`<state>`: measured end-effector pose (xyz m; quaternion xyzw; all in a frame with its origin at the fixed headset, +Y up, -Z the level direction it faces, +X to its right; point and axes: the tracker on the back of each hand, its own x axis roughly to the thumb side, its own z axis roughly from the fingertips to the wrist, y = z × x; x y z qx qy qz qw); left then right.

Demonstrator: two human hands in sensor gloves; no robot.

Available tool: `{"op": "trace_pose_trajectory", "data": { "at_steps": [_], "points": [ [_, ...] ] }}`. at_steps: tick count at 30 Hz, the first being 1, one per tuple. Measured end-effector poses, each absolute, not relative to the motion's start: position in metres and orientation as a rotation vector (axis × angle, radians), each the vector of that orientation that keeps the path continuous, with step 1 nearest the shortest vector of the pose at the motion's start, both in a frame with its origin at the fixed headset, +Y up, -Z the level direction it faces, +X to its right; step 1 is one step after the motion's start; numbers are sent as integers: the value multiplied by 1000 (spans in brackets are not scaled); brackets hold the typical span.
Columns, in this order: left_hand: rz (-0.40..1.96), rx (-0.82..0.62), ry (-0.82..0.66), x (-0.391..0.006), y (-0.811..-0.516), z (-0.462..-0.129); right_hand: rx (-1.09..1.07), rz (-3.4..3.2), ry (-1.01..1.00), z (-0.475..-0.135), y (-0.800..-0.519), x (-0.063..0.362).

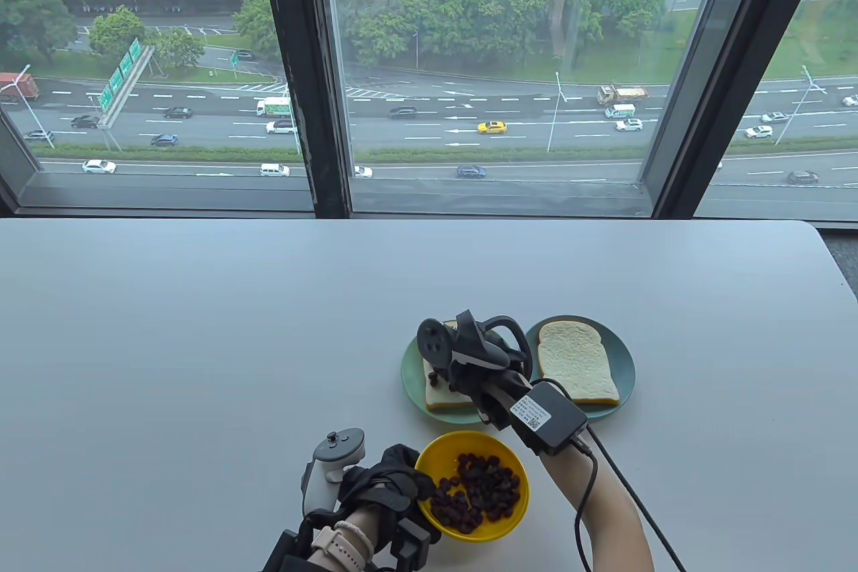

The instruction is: Sprinkle cranberries onto toast

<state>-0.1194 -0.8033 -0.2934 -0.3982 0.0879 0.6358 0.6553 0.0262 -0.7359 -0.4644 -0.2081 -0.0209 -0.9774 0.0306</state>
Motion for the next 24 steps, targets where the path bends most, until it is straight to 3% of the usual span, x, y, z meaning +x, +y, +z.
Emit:
{"op": "trace_pose_trajectory", "data": {
  "at_steps": [12,16,20,24],
  "points": [
    [1441,-894,204,-119,-803,-294,-792,-3115,17,-430,-707,61],
    [1445,-889,207,-119,-803,-294,-1033,-3148,-171,-398,-697,75],
    [1449,-874,207,-119,-803,-295,-1300,-3075,-534,-358,-696,79],
    [1460,-860,208,-119,-802,-296,-1327,-2832,-672,-333,-705,75]
  ]
}}
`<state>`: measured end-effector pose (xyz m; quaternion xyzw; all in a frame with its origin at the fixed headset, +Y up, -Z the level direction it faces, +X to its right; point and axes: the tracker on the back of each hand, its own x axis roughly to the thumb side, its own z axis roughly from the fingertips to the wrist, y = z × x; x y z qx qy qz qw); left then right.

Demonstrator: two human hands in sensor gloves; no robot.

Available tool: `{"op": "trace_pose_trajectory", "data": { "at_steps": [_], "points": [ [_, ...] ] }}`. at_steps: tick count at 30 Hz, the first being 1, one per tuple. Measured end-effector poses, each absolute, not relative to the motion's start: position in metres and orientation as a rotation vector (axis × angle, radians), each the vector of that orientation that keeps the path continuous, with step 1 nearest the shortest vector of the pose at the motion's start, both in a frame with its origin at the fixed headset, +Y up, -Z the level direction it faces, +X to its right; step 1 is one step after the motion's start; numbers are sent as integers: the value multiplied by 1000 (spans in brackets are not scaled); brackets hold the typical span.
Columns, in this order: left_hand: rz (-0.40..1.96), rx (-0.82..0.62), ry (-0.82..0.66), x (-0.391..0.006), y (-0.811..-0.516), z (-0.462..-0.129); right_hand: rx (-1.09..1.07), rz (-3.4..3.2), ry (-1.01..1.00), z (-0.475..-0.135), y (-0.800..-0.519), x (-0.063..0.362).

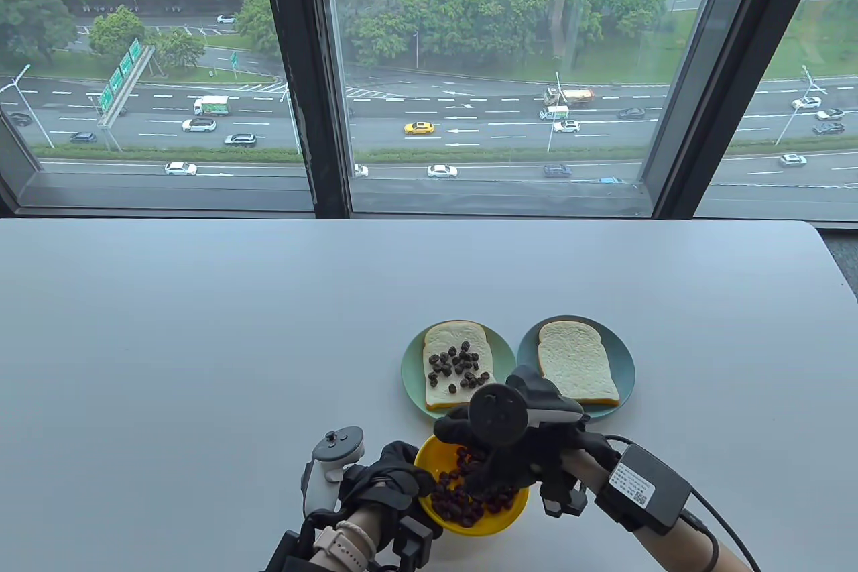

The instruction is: Sprinkle cranberries onto toast

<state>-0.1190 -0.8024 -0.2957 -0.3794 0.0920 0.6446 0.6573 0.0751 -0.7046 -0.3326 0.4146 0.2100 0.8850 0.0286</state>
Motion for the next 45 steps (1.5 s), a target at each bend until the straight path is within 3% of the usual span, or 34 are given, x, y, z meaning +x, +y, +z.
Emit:
{"op": "trace_pose_trajectory", "data": {
  "at_steps": [6,11,14,20,25,36,42,45],
  "points": [
    [1468,-851,224,-120,-802,-295,1420,2870,719,-315,-727,61],
    [1472,-857,224,-120,-802,-294,1622,3107,455,-304,-736,38],
    [1510,-874,223,-121,-802,-293,1610,3136,201,-302,-734,29],
    [1513,-859,210,-122,-801,-293,1662,3160,170,-301,-731,28],
    [1440,-821,192,-123,-798,-296,1656,3086,-60,-299,-727,37],
    [1434,-858,194,-121,-799,-294,1507,2907,-94,-301,-683,48],
    [1453,-854,184,-122,-797,-294,1347,2898,-116,-337,-653,45],
    [1458,-860,191,-123,-799,-294,1236,2975,-146,-370,-646,37]
  ]
}}
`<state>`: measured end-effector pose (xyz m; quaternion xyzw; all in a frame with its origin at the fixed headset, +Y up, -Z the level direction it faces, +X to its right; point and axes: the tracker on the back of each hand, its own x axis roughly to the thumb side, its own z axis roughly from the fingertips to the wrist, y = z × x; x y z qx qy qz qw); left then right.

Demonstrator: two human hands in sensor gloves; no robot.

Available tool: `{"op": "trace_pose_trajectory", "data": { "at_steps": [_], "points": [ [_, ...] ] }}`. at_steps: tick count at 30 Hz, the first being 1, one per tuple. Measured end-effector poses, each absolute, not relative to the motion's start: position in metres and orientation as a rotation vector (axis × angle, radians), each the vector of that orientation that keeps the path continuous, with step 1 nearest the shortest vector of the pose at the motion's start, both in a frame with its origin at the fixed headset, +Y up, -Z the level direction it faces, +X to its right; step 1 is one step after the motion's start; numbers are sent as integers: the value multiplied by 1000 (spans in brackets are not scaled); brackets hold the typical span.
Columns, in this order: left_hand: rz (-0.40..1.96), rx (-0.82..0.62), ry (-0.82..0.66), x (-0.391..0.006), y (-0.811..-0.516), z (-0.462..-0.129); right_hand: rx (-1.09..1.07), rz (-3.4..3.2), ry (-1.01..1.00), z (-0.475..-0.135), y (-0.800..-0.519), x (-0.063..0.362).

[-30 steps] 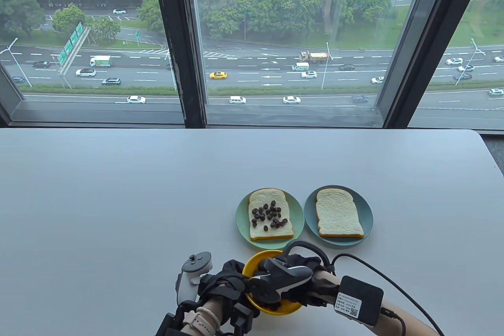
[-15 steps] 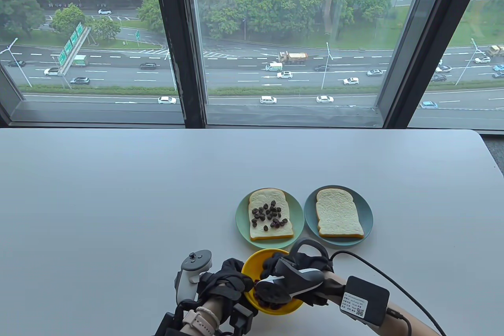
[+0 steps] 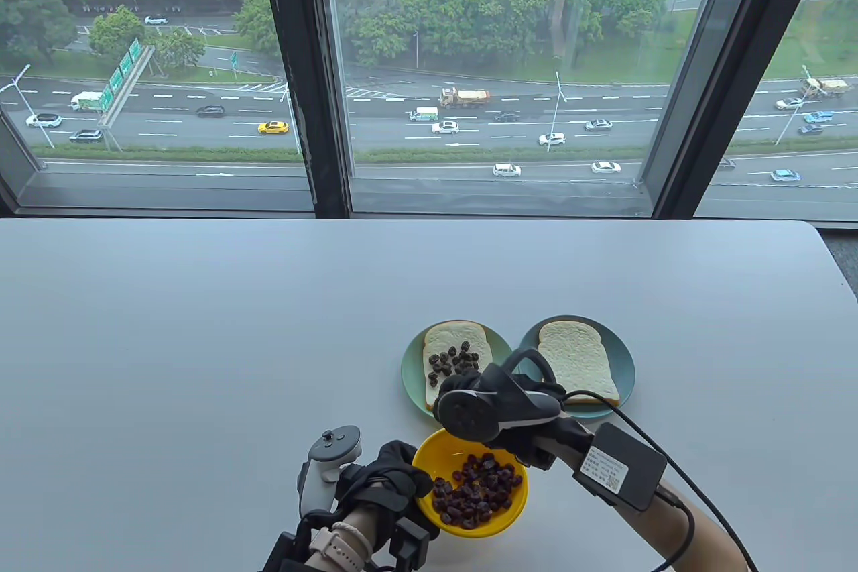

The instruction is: Sprinkle cranberries onto toast

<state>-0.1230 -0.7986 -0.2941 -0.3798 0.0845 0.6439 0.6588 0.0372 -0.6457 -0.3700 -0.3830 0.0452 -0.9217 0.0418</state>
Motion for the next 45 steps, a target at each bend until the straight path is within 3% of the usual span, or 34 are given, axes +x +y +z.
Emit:
{"op": "trace_pose_trajectory", "data": {
  "at_steps": [8,14,24,45],
  "points": [
    [1447,-894,184,-121,-800,-292,-794,-2881,24,-470,-688,12],
    [1455,-904,177,-122,-800,-293,-676,-2881,-13,-508,-714,6],
    [1456,-909,197,-124,-800,-292,-652,-2803,-60,-515,-735,3],
    [1443,-924,207,-123,-800,-290,-730,-2761,-86,-505,-737,17]
  ]
}}
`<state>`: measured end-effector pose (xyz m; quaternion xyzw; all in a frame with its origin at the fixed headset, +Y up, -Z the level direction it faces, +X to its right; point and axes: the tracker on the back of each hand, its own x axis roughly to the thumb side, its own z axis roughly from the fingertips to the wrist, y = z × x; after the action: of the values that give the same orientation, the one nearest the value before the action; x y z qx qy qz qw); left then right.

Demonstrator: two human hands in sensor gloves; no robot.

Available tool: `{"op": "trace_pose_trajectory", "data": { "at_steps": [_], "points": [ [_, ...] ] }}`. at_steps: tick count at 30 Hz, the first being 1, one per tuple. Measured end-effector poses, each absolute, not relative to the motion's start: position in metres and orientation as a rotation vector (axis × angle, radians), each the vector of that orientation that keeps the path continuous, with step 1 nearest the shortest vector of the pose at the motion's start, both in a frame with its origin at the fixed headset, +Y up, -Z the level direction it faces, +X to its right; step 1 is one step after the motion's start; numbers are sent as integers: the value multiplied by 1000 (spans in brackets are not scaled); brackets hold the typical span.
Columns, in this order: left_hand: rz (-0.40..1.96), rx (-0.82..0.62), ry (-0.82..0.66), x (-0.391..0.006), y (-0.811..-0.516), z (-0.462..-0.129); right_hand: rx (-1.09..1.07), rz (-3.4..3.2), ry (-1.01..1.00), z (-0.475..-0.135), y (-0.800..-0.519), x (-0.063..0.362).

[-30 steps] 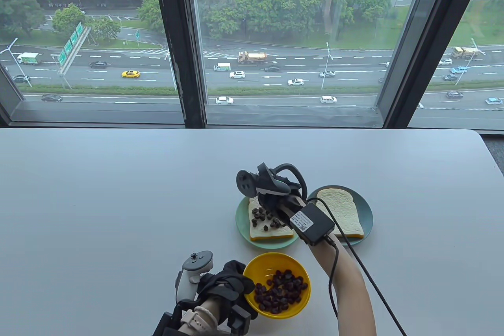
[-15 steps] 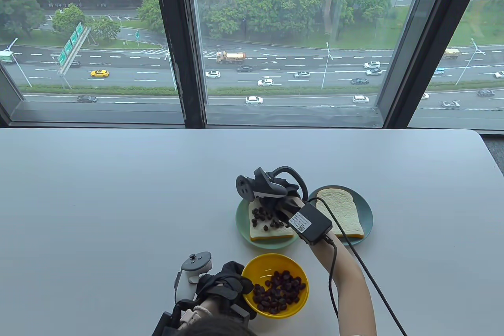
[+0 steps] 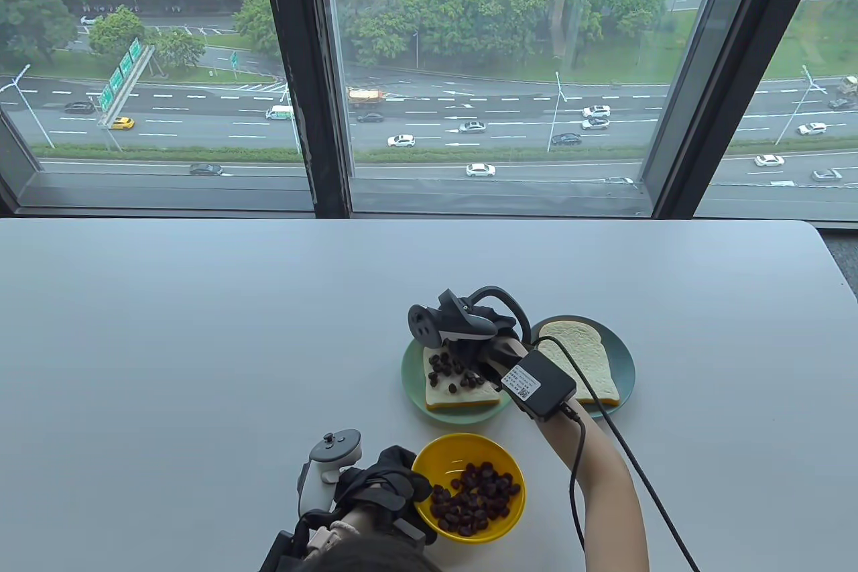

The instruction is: Sprinkle cranberries onto toast

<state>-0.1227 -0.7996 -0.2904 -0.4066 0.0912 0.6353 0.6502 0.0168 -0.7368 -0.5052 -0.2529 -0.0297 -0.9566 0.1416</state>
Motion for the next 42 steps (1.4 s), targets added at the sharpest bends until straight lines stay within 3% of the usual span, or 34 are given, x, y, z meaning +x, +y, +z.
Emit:
{"op": "trace_pose_trajectory", "data": {
  "at_steps": [14,19,23,29,34,39,42],
  "points": [
    [1436,-929,213,-122,-800,-290,-742,-2868,21,-488,-715,51],
    [1437,-913,207,-122,-798,-291,-853,-3022,16,-449,-687,76],
    [1439,-897,207,-121,-797,-291,-1078,-3122,-162,-405,-675,87],
    [1442,-873,190,-116,-793,-290,-1287,-2955,-500,-343,-682,80],
    [1479,-869,180,-116,-790,-289,-1233,-2731,-567,-320,-697,71],
    [1595,-874,211,-112,-788,-286,-1232,-2599,-512,-303,-709,57],
    [1541,-862,181,-111,-786,-282,-1234,-2524,-446,-295,-715,48]
  ]
}}
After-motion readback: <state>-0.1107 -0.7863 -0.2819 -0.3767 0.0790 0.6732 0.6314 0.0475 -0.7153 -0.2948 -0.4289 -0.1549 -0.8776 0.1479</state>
